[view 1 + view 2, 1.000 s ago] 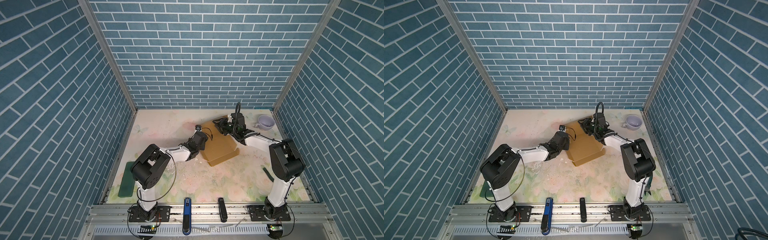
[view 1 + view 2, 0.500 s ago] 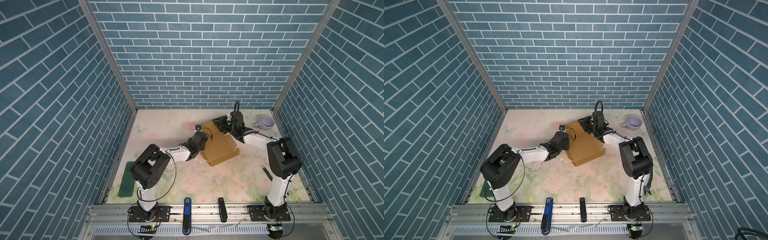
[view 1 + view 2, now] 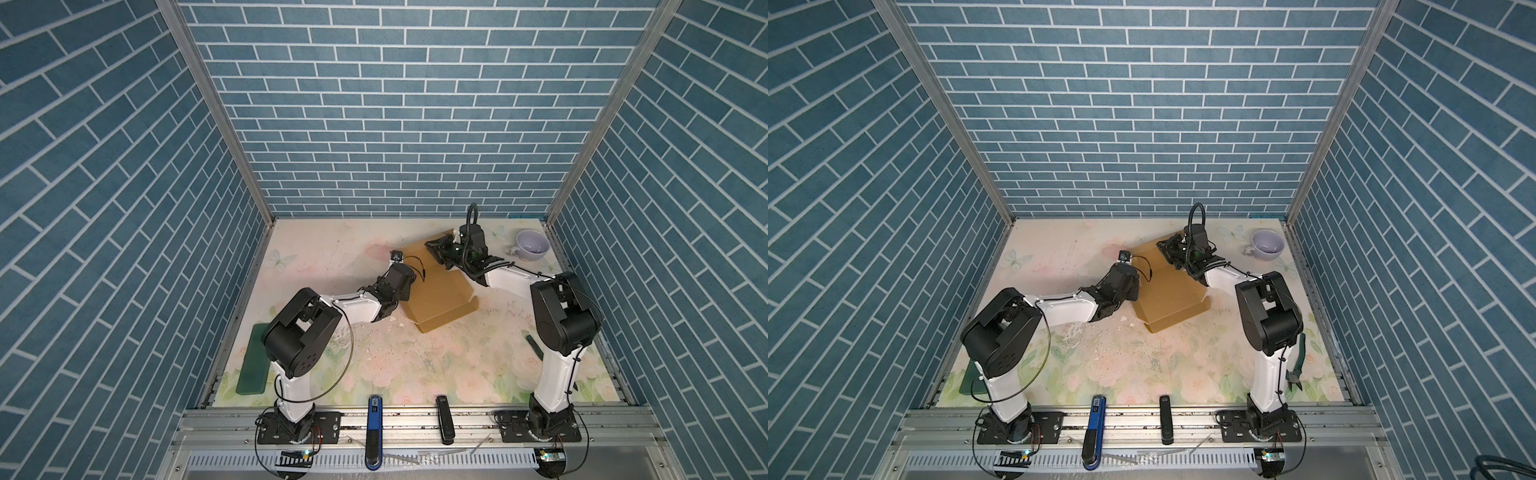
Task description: Fold the paper box
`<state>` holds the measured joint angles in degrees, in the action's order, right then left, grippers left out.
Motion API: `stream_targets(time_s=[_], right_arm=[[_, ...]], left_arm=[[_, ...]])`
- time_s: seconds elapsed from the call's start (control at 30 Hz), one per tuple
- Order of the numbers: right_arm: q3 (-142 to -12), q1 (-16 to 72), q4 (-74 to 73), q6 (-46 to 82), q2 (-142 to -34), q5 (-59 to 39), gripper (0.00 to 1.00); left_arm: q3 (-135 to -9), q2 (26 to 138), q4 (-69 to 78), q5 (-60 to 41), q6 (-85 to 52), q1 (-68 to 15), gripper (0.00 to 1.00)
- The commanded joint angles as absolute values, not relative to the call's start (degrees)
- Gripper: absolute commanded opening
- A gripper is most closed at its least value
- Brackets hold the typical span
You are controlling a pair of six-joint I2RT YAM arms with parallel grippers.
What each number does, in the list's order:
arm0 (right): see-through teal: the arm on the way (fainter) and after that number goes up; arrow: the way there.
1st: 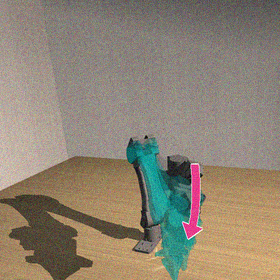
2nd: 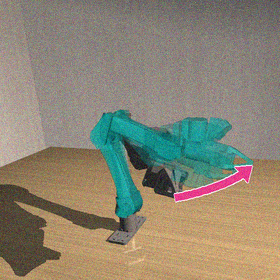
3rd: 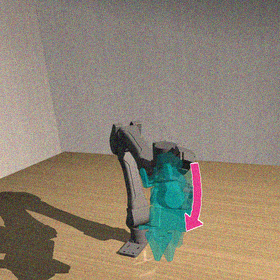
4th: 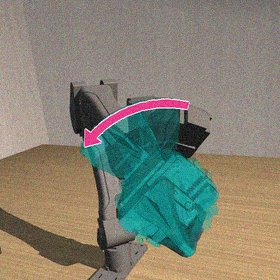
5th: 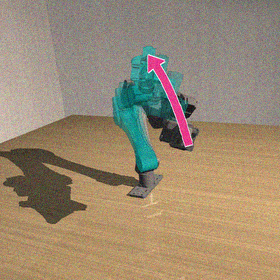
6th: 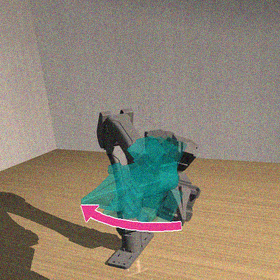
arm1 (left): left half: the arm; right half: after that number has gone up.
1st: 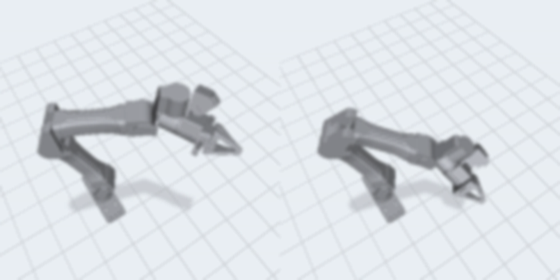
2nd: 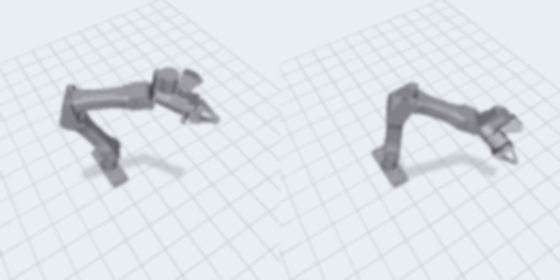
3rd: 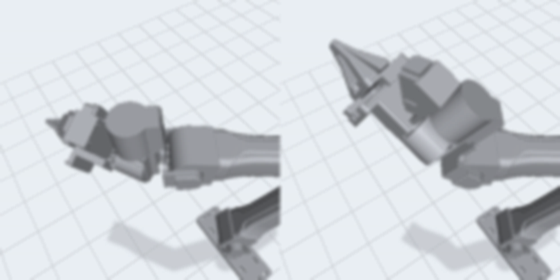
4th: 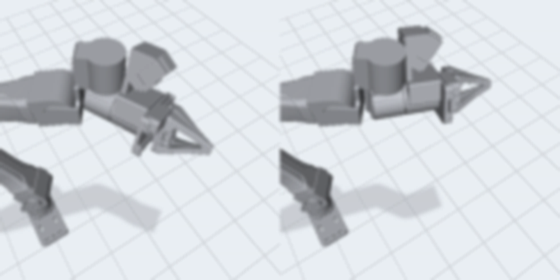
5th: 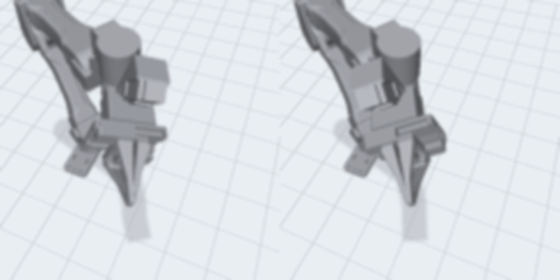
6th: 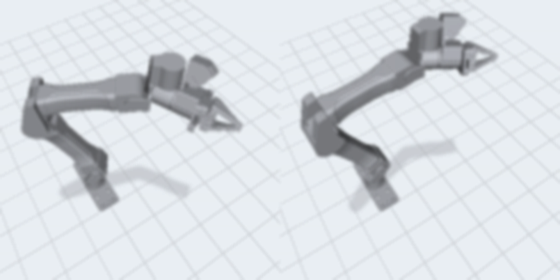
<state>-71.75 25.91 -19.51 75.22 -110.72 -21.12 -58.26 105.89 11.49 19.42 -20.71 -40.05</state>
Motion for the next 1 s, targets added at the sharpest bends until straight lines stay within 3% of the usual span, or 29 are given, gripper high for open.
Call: stream_targets(time_s=[0.0, 0.53, 0.97], right_arm=[[-73.5, 25.5, -19.1, 76.2, -111.2, -19.9, 0.2], [-72.0, 25.3, -19.4, 76.2, -110.2, -19.9, 0.18], [-71.8, 25.2, -19.5, 76.3, -110.3, -20.1, 0.16]], left_arm=[[-59.0, 107.5, 11.0, 19.9, -20.1, -40.2, 0.2], [-62.8, 109.5, 9.3, 21.3, -20.2, -39.5, 0.38], [-67.7, 113.2, 7.4, 21.6, -18.8, -38.5, 0.39]])
